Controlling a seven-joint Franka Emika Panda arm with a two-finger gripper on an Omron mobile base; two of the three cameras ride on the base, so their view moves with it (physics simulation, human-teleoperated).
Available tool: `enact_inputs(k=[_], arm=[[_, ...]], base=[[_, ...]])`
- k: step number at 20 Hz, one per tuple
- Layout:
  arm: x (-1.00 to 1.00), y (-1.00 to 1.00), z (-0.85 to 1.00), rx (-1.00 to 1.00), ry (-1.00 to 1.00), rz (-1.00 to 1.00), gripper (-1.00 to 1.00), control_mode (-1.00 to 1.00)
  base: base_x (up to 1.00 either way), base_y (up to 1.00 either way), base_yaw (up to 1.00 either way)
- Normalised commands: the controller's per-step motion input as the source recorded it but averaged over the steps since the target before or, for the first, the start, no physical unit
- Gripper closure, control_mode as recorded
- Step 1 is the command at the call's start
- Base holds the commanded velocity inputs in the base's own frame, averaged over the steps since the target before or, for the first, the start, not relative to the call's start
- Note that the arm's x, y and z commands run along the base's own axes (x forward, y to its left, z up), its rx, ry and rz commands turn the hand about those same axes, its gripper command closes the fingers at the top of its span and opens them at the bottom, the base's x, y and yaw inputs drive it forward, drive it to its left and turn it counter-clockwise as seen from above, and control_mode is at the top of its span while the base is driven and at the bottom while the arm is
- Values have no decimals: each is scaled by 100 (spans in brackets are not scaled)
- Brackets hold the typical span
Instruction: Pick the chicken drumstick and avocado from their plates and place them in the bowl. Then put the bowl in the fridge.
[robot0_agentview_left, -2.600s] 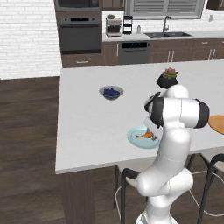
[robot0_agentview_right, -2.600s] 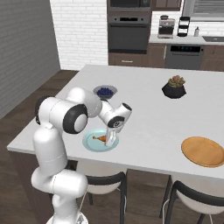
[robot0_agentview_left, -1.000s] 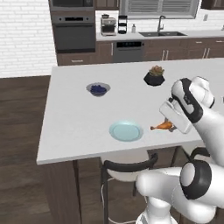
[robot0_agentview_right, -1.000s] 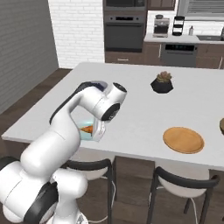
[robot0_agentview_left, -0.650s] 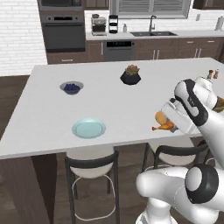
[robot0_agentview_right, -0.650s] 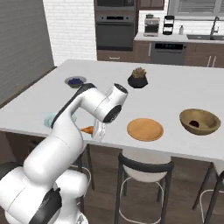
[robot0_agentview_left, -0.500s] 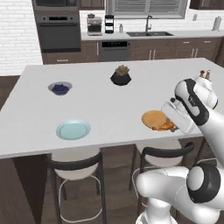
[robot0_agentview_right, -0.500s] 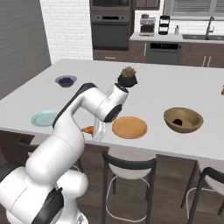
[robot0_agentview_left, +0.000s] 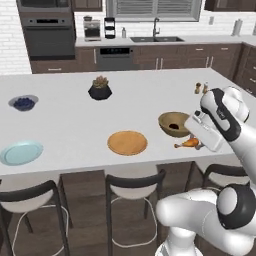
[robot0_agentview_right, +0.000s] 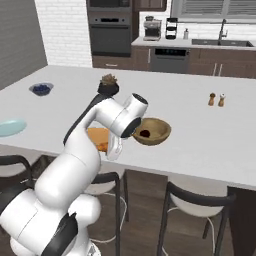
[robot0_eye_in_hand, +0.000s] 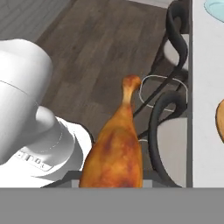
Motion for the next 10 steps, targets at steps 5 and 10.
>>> enact_inputs(k=[5,10], arm=[[0,0,0,0,0,0,100,100],[0,0,0,0,0,0,100,100]], base=[[79,-61,12],[76,-29,20]])
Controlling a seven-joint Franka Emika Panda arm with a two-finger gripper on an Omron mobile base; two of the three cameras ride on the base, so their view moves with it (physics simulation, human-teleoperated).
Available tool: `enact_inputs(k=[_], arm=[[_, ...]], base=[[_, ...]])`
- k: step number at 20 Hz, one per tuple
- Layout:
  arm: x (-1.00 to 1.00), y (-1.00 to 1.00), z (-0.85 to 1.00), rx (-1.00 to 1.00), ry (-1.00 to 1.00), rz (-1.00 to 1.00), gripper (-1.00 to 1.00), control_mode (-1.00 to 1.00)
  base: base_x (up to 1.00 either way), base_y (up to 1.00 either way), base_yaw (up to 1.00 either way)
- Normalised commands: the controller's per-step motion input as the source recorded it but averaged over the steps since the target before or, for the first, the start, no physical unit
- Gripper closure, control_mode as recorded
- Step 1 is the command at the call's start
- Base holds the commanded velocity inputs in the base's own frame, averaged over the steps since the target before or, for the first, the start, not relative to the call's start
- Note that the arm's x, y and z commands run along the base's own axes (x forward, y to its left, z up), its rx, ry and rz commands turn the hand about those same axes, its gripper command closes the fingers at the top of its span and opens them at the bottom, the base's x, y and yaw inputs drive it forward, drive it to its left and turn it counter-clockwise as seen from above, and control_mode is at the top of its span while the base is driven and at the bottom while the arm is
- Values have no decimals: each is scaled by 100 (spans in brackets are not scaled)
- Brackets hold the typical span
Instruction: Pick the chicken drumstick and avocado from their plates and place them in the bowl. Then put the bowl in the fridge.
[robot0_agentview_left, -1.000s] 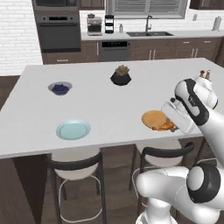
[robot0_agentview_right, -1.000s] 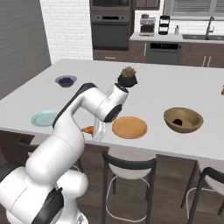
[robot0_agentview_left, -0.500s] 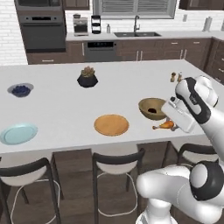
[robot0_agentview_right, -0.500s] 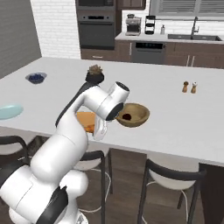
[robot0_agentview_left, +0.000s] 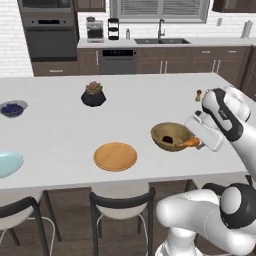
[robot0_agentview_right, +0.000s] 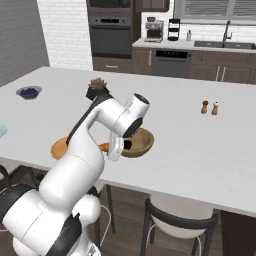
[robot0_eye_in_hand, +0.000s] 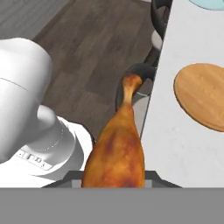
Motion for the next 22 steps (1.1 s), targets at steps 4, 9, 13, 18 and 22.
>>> enact_inputs(k=[4,9,13,18,22], arm=[[50,-8,0,0,4,6,100,-100],[100,-25,-3,0,9,7,100,-100],[100,-33,-17,0,6,0,100,-100],[99,-2,-43,-1,0,-6,100,-100],[73,0,-36,-1,0,-12,100,-100]], base=[[36,-10,8],[0,0,0],[0,0,0],[0,0,0],[0,0,0]])
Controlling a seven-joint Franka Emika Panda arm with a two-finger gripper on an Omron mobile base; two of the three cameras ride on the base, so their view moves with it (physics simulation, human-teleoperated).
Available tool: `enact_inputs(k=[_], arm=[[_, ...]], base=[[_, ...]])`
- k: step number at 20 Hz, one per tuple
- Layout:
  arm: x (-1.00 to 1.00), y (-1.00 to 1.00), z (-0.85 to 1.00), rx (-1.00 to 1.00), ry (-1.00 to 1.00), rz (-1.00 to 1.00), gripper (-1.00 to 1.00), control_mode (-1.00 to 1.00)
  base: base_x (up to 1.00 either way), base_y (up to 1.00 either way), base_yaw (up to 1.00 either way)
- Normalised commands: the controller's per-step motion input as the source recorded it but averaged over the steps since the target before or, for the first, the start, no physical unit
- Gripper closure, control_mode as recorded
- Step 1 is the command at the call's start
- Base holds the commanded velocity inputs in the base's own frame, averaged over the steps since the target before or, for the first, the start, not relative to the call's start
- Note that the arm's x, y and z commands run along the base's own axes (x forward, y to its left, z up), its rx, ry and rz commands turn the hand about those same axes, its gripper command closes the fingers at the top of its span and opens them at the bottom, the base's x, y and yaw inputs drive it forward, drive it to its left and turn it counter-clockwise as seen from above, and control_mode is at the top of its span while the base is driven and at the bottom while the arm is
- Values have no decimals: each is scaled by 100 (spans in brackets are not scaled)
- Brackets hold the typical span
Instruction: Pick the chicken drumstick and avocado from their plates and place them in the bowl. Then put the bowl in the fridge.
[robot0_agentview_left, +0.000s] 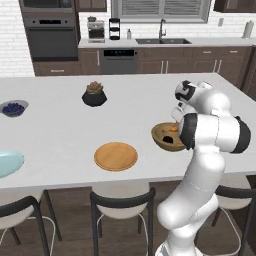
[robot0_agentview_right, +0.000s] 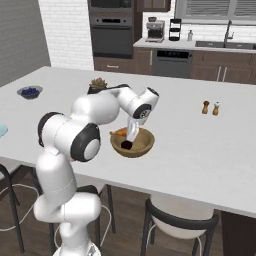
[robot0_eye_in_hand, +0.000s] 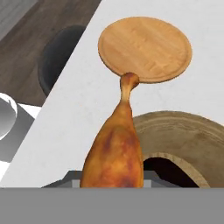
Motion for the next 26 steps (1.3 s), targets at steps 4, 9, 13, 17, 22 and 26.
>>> enact_inputs(k=[4,9,13,17,22,26], arm=[[34,0,-42,-2,-1,-13,100,-100],[23,-7,-46,0,0,-11,100,-100],[39,0,-51,0,0,-9,100,-100],[25,1,-41,-1,0,-5,-100,-100],[4,0,-5,0,0,0,-100,-100],[-13,0,34,0,-13,0,-100,-100]], base=[[0,0,0],[0,0,0],[0,0,0],[0,0,0],[0,0,0],[0,0,0]])
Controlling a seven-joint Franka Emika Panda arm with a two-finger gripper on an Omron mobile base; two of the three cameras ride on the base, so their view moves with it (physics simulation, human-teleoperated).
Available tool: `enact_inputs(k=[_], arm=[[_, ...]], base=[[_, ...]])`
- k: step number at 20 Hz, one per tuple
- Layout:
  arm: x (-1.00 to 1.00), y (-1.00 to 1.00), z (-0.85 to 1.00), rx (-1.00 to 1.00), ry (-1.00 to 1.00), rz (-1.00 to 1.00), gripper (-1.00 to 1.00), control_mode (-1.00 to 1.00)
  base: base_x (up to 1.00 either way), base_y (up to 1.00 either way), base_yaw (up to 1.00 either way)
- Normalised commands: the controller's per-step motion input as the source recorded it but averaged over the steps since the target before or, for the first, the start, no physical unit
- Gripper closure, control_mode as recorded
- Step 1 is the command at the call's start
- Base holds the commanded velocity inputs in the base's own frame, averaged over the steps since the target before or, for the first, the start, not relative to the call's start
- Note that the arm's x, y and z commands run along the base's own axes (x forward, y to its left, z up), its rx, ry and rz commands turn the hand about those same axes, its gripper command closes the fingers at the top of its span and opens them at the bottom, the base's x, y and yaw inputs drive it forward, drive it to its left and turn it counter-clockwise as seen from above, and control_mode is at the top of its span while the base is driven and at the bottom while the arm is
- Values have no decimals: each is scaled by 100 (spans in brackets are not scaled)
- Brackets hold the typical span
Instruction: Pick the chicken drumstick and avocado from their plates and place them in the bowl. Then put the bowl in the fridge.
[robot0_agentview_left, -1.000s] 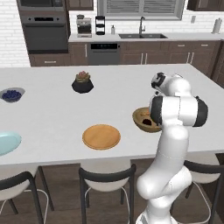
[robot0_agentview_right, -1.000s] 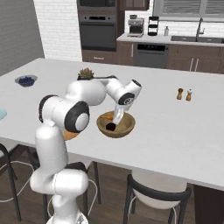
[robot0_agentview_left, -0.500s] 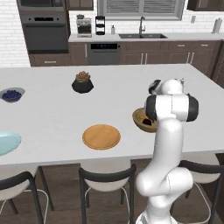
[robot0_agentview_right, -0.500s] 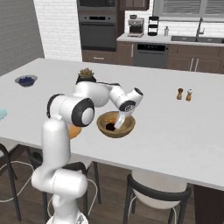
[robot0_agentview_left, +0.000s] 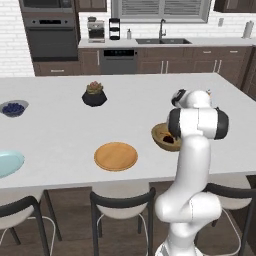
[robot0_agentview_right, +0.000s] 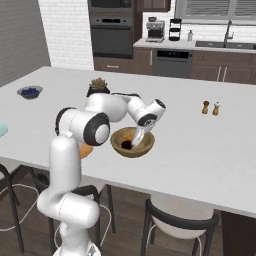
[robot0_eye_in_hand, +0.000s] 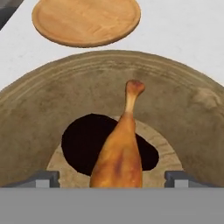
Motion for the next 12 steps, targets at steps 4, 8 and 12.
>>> enact_inputs(k=[4,8,12], arm=[[-25,0,60,0,-15,0,-100,-100],[-44,-5,44,-2,-11,8,-100,-100],[-28,-1,46,-7,-3,-28,-100,-100]], base=[[0,0,0],[0,0,0],[0,0,0]])
